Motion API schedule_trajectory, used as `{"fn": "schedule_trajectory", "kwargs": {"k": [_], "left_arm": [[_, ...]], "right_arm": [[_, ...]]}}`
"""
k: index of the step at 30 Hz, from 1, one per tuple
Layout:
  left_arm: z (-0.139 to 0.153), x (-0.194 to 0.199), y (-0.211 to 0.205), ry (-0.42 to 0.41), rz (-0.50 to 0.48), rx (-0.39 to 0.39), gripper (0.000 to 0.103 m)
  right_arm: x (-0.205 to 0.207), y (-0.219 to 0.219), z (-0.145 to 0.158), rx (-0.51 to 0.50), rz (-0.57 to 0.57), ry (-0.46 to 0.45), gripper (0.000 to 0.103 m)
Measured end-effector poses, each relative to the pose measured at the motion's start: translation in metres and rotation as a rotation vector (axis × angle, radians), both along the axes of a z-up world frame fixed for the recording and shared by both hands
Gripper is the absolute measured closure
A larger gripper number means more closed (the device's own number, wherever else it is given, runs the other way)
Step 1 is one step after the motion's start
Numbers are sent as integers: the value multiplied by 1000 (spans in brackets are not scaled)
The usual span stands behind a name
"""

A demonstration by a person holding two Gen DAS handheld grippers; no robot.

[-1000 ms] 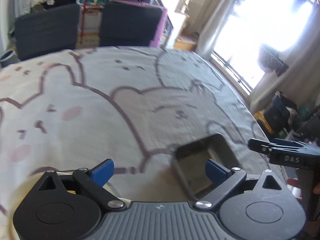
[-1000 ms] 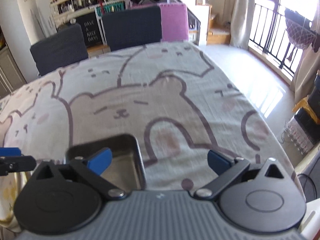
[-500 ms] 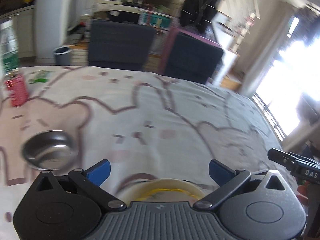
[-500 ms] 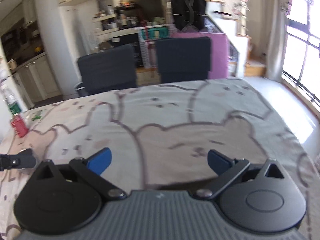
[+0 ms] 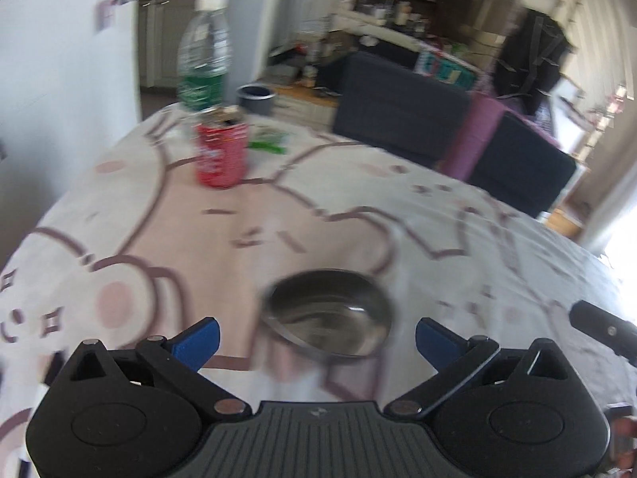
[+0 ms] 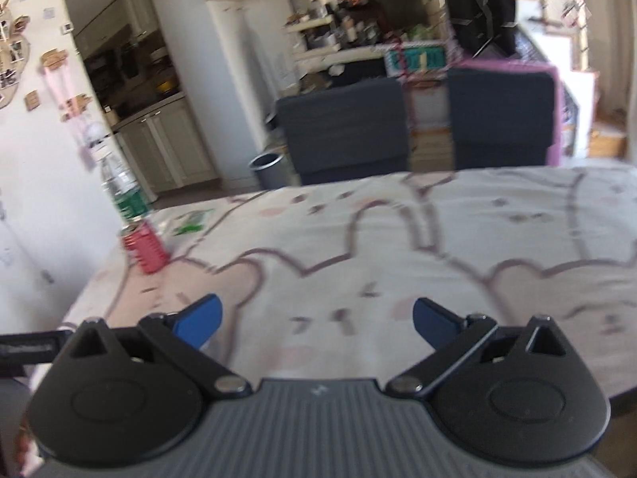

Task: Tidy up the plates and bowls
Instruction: 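Move both grippers to the round steel bowl beside the red can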

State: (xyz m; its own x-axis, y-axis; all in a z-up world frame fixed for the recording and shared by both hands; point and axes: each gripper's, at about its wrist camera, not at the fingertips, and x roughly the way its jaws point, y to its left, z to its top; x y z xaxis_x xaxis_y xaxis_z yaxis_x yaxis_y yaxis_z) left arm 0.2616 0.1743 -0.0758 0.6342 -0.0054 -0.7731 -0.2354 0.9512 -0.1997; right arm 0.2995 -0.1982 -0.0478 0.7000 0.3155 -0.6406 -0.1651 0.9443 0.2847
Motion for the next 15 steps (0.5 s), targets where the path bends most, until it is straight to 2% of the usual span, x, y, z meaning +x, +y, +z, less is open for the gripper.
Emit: {"fn": "schedule_trajectory", "kwargs": {"k": [4, 6, 8, 10, 13, 15], "left_arm": [[-7, 1, 28, 12, 65, -32, 4], [-9, 3, 36, 8, 70, -60, 16], [-12, 6, 42, 20, 74, -92, 32], [-18, 12, 41, 32, 69, -120, 40], [-26, 20, 40, 49, 53, -141, 49], [-31, 25, 39, 60, 49, -143, 53]], "right_arm": [[18, 40, -10, -31, 65, 61, 0], [27, 57, -18, -48, 72, 111, 1], [37, 68, -23, -21, 70, 149, 7], [47, 78, -29, 16, 78, 188, 27], [57, 93, -43, 42, 95, 243, 51], [57, 102, -51, 54, 129, 272, 57]]}}
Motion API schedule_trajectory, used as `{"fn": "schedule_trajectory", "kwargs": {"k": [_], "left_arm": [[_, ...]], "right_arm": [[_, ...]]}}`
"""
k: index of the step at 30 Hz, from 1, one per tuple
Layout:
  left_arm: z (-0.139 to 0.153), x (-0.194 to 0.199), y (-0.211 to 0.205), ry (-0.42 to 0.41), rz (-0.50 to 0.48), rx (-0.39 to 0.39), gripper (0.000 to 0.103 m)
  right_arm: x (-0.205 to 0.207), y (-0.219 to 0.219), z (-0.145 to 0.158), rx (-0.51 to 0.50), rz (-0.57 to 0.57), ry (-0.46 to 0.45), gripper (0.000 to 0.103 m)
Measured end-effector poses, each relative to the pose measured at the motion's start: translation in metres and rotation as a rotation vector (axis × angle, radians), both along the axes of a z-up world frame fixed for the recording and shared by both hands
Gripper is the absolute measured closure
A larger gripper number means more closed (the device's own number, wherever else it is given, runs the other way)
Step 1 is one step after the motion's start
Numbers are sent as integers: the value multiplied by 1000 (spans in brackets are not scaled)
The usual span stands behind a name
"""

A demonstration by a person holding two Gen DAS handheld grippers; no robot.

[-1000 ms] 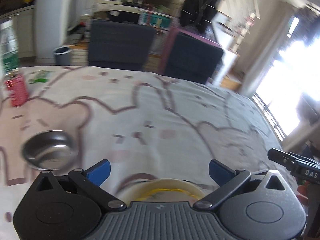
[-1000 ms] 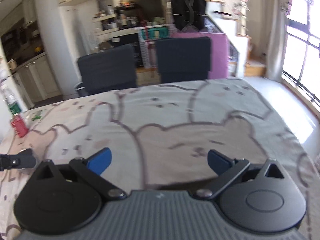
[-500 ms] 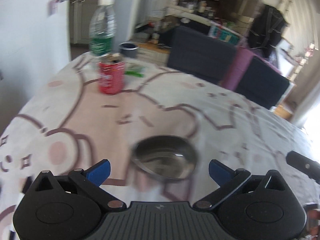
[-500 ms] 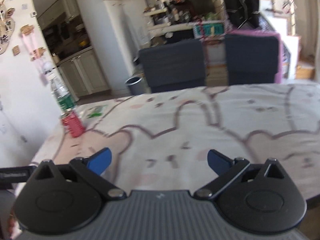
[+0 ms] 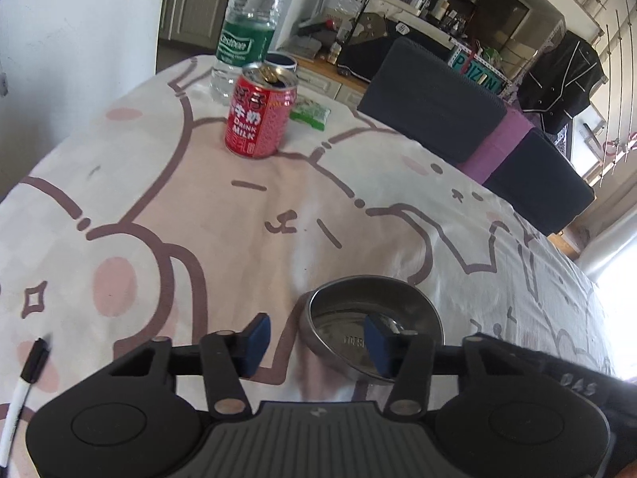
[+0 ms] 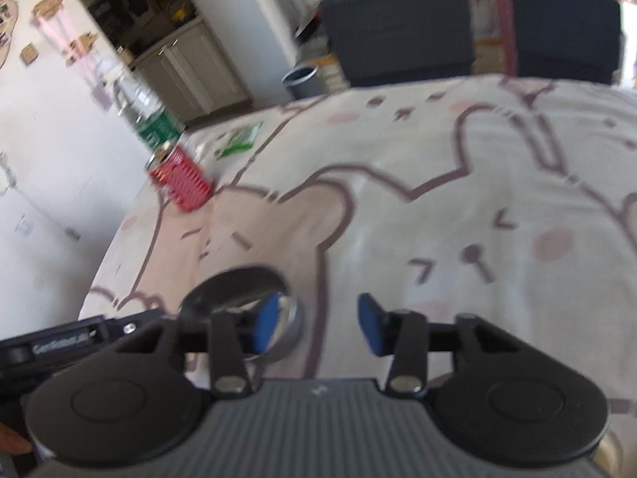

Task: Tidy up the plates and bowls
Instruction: 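Move both grippers to the round steel bowl beside the red can, then grasp the round steel bowl rim with both grippers and lift it, then carry the steel bowl with both grippers and lower it into the small tray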

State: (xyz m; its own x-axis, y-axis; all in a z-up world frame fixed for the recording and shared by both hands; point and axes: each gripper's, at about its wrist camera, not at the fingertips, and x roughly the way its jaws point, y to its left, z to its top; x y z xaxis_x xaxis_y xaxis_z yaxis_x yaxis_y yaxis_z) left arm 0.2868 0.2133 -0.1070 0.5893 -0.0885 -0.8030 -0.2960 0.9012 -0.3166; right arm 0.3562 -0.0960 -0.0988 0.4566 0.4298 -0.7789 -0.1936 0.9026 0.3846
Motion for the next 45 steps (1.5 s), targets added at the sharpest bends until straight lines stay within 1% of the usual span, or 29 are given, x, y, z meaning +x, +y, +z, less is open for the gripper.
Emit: {"fn": "schedule_trajectory", "kwargs": {"k": [2, 4, 6, 9, 10, 11, 12, 13, 14, 15, 17, 18, 20, 23, 26, 29, 32, 39, 45], "left_arm": [[-5, 4, 0, 9, -7, -2, 58], [-10, 7, 1, 21, -4, -11, 60], [-13, 10, 3, 25, 0, -17, 63], [-17, 12, 4, 20, 7, -24, 64], [-18, 13, 5, 19, 6, -28, 67], [-20, 15, 5, 22, 6, -28, 75], [-21, 15, 5, 28, 6, -26, 77], [-23, 16, 5, 36, 7, -22, 79], [-25, 17, 5, 43, 6, -21, 80], [-27, 18, 5, 47, 3, -22, 80], [-28, 19, 5, 43, -4, -34, 89], [-27, 19, 4, 40, -6, -34, 89], [-25, 19, 1, 40, -17, -8, 90], [-20, 17, -2, 36, -22, 13, 92], [-14, 13, -3, 14, -15, 19, 93], [-5, 10, -4, -14, -9, -2, 94], [7, 7, -13, -44, -16, -5, 94], [39, -1, -46, -136, -45, -20, 94], [66, -10, -84, -216, -96, -50, 95]], "right_arm": [[1, 6, -7, 4, 20, 17, 60], [4, 12, -12, 9, 29, 32, 67], [8, 16, -17, 16, 34, 49, 69], [12, 22, -23, 25, 40, 59, 70], [13, 23, -24, 31, 41, 57, 70], [14, 24, -26, 40, 41, 52, 72], [14, 25, -26, 43, 41, 50, 77], [15, 27, -27, 41, 44, 50, 79], [15, 28, -27, 31, 47, 44, 79], [14, 29, -27, 18, 54, 37, 82], [14, 30, -29, -1, 64, 35, 86], [14, 30, -30, -4, 68, 39, 88], [14, 29, -32, -3, 70, 42, 88], [13, 27, -30, 3, 73, 21, 91], [11, 24, -24, 9, 73, -1, 93], [9, 19, -16, 30, 72, -21, 94], [7, 11, -7, 45, 51, -46, 94], [-2, -26, 15, 59, 15, -97, 94], [-23, -72, 42, 99, -48, -163, 94]]}}
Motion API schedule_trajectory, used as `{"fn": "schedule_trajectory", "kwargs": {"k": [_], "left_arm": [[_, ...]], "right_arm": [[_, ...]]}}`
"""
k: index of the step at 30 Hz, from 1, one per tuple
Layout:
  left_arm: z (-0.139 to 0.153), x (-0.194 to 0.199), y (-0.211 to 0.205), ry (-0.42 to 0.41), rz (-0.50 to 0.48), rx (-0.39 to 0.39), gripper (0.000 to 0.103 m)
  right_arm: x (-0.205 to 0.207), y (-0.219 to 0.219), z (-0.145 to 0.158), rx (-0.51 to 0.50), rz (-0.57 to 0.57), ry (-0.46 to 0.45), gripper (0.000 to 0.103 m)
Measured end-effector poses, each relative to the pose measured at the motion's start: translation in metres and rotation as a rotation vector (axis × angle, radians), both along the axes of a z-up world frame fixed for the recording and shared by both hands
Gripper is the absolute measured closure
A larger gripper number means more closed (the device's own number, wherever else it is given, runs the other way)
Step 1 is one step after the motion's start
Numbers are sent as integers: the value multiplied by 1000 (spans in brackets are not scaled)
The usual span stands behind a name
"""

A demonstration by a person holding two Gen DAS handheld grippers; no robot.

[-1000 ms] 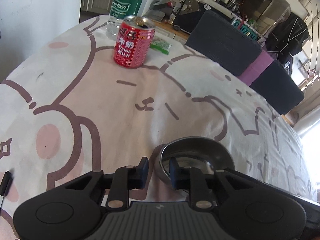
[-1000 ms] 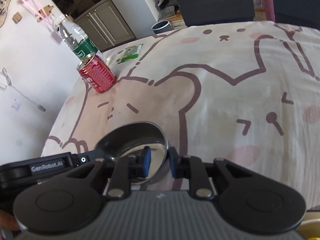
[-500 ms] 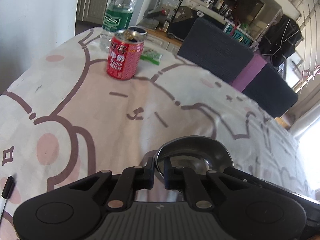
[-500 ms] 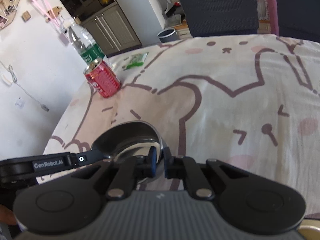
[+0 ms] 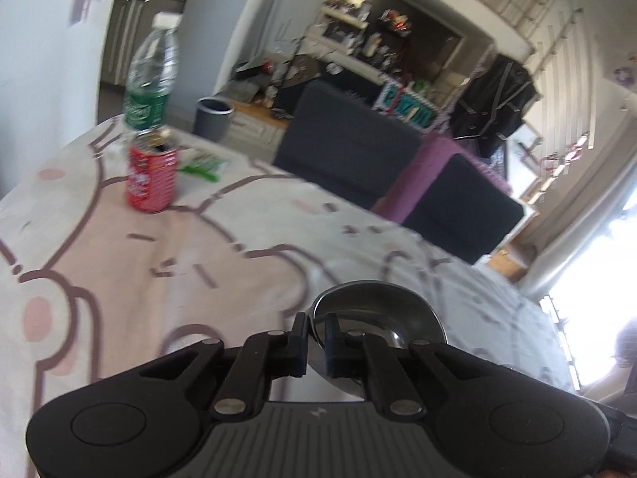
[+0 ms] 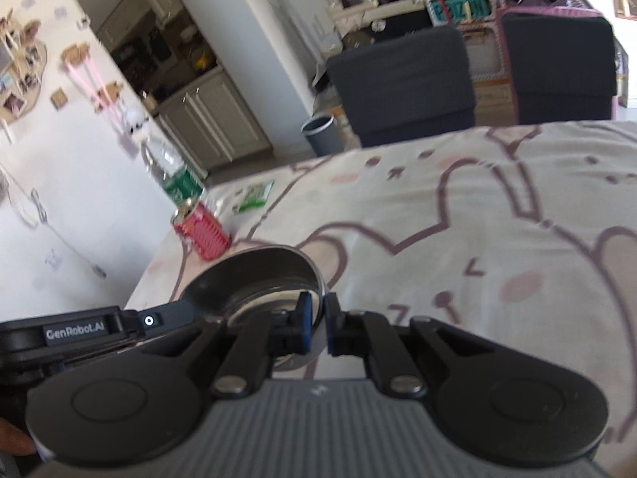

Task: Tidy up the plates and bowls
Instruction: 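Carry the steel bowl with both grippers and lower it into the small tray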

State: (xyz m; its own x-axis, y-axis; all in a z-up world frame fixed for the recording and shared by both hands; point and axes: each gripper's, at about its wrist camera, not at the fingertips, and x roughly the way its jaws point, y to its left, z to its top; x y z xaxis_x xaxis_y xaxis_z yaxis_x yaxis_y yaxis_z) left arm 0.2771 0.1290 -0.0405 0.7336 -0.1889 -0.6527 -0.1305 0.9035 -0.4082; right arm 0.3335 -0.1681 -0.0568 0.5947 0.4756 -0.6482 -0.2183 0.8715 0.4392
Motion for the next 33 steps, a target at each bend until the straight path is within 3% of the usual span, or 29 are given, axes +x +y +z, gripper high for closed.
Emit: {"fn": "schedule_trajectory", "kwargs": {"k": [11, 23, 33], "left_arm": [[22, -13, -83, -66, -141, -85, 95], [19, -19, -185, -58, -341, -81, 95], [-1, -23, -257, -21, -483, -27, 94]], "right_arm": [[-49, -103, 39, 39, -128, -89, 94], [-116, -202, 50, 9, -281, -138, 94], [-145, -252, 39, 3, -442, -63, 94]]}}
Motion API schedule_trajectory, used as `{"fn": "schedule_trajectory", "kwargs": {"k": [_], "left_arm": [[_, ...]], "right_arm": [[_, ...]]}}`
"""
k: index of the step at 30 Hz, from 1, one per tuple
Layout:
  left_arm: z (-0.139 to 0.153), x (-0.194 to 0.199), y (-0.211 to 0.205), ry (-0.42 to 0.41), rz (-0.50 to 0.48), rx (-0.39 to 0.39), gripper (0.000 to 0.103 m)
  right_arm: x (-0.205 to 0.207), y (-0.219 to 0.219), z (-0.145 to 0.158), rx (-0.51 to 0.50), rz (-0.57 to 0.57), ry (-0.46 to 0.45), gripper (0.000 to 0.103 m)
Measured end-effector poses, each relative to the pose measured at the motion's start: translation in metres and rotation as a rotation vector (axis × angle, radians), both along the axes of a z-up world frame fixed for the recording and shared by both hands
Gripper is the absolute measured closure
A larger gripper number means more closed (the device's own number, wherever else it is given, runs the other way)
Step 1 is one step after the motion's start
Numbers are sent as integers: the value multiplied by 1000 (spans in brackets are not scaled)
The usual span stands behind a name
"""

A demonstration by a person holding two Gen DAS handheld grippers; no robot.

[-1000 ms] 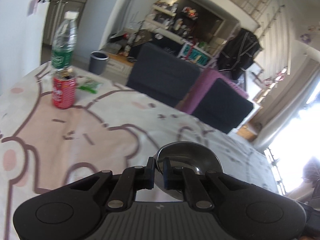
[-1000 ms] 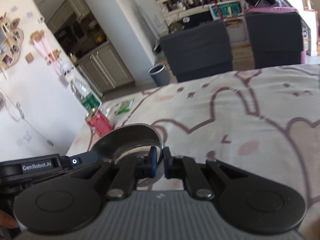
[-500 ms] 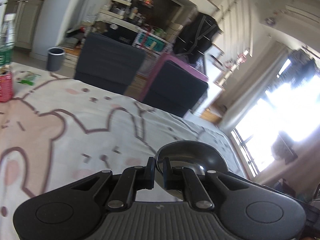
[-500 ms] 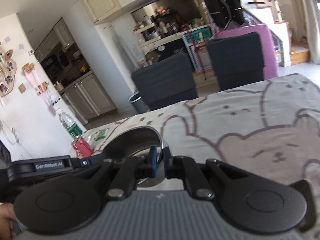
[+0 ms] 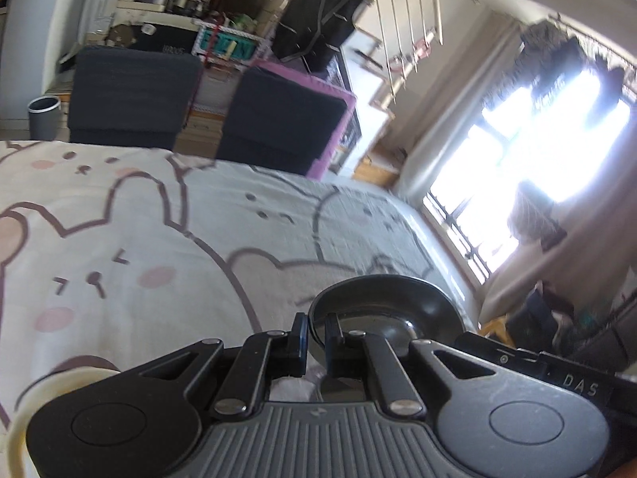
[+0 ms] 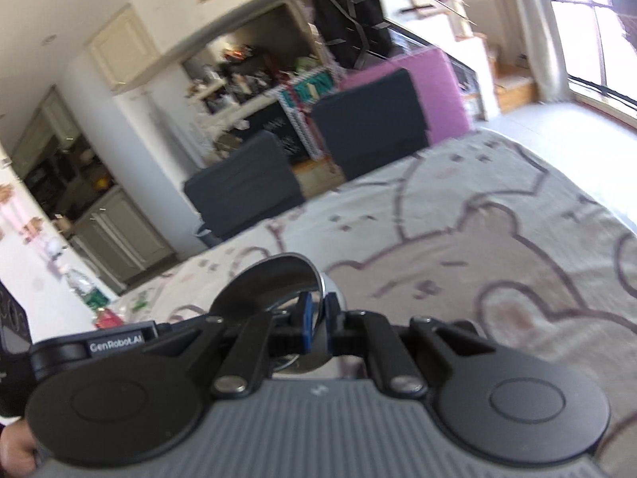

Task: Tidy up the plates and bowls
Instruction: 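Carry the steel bowl with both grippers and lower it into the small tray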

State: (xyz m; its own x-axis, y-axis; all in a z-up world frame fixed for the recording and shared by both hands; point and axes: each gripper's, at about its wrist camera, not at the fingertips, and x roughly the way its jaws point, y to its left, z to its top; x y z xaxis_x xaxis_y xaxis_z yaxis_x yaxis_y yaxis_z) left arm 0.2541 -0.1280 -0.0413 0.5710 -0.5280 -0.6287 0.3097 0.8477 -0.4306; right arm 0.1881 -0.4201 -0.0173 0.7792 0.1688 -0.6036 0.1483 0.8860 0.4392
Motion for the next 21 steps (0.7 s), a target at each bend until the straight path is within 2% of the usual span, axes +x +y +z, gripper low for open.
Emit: {"fn": "schedule_trajectory", "kwargs": {"k": [7, 14, 21], "left_arm": [[-23, 8, -29, 58, -52, 38, 94], [-47, 13, -60, 111, -100, 110, 94], [-64, 14, -76, 146, -138, 168, 93]], "right_arm": [[-2, -6, -7, -32, -25, 75, 94], [0, -15, -18, -47, -51, 174, 94], [0, -16, -26, -53, -57, 212, 94]]}}
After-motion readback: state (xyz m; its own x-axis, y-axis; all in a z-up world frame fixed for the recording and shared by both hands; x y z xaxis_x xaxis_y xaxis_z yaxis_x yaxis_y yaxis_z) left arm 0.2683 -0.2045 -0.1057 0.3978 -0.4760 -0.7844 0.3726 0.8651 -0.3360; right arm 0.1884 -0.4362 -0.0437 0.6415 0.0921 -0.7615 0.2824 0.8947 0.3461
